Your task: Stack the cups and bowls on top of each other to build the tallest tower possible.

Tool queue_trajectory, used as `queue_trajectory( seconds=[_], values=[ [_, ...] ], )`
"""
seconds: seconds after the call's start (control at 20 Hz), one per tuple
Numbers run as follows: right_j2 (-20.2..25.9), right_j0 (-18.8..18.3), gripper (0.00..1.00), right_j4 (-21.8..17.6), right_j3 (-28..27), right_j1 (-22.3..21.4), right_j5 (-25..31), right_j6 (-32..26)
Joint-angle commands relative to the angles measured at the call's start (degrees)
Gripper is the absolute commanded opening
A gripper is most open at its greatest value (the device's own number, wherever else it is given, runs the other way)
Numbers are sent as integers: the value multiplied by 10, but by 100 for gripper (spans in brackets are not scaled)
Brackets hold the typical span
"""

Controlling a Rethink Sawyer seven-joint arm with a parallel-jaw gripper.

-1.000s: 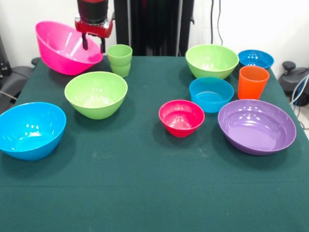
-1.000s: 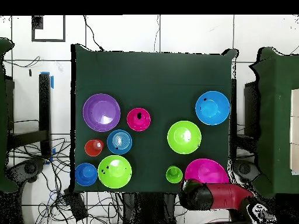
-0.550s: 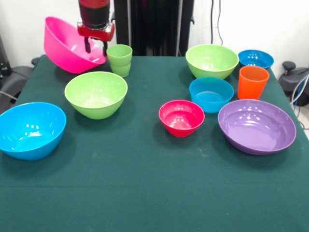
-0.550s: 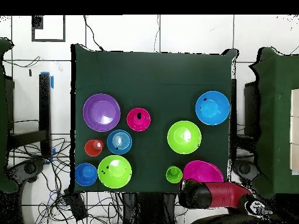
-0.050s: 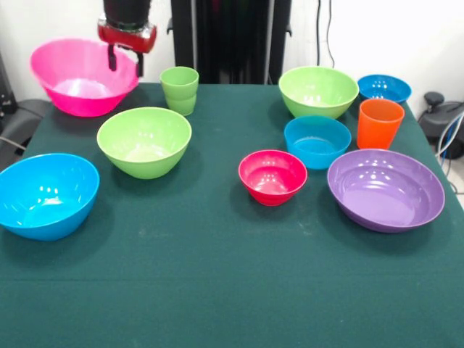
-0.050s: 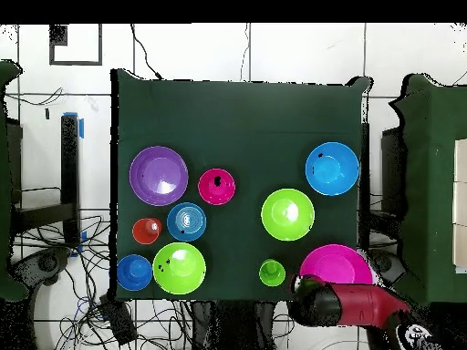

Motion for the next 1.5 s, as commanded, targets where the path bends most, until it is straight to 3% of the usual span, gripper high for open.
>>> queue_trajectory(
  seconds=[0.05,0.2,0.45,0.9,1.5],
  values=[
    [42,24,100,34,18,-76,78,-29],
    [46,26,100,41,25,-97,96,-37],
    [53,21,100,38,26,-92,91,-29],
    [73,23,100,38,1,-29,73,-11],
    [84,27,100,49,12,-6,55,9]
  ],
)
